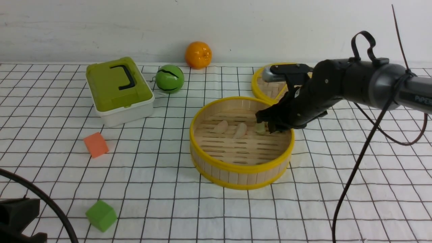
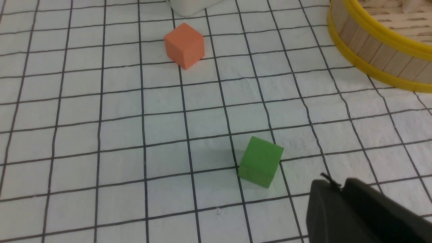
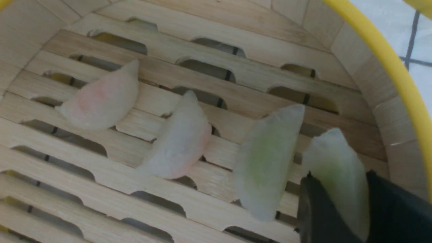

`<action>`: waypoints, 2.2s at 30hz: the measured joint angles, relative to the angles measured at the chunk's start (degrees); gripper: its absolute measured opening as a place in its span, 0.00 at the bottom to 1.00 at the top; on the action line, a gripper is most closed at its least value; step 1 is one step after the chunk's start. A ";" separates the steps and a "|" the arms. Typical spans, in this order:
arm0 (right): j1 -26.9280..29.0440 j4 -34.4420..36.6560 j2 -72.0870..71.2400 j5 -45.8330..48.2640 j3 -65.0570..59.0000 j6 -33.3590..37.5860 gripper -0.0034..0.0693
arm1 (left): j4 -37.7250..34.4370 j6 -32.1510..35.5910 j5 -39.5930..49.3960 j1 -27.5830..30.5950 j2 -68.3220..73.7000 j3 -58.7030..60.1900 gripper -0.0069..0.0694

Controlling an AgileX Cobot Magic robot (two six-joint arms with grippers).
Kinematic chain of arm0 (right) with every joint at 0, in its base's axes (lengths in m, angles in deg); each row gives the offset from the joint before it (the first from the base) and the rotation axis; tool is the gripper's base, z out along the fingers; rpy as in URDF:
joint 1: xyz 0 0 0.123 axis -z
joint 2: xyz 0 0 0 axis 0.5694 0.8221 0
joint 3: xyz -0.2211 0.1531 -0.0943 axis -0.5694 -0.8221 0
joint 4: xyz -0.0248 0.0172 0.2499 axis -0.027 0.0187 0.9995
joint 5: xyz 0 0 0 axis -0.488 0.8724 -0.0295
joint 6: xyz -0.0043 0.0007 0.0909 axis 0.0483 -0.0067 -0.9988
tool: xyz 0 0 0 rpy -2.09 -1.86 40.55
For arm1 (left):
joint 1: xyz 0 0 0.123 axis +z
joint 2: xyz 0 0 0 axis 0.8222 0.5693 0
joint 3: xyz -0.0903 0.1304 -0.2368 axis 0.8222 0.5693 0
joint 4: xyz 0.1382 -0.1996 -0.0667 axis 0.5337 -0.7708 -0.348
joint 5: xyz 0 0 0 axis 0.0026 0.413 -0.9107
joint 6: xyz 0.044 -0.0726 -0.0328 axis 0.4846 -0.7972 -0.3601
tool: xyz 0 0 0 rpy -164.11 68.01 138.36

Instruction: Put the dumplings into the steamer on the table with the white tablecloth.

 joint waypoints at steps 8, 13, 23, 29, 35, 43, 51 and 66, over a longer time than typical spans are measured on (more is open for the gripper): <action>0.00 -0.19 0.55 -0.19 0.11 -2.38 0.37 | 0.00 0.00 0.00 0.00 0.00 0.00 0.17; -0.05 -0.19 0.60 -0.13 0.17 -3.30 0.56 | 0.00 0.00 0.00 0.00 0.00 0.00 0.18; 0.00 -0.80 -8.99 3.36 0.17 -3.30 0.55 | -0.17 0.00 0.00 0.00 0.00 0.00 0.19; 0.00 -4.61 -24.50 9.46 0.17 0.45 0.35 | -0.17 0.00 0.00 0.00 0.00 0.00 0.20; 0.00 -12.10 -41.54 20.94 -1.62 3.37 0.12 | -0.17 0.00 0.06 0.00 0.00 0.00 0.21; 0.00 -14.15 -65.33 17.42 -26.09 1.40 0.02 | -0.17 0.00 0.06 0.00 0.00 0.00 0.22; 0.00 -8.83 -83.70 -0.65 -57.97 -4.64 0.02 | -0.17 0.00 0.06 0.00 0.00 0.00 0.23; 0.00 -6.96 -91.78 -6.66 -81.91 -6.30 0.03 | -0.17 0.00 0.11 0.00 0.00 0.00 0.24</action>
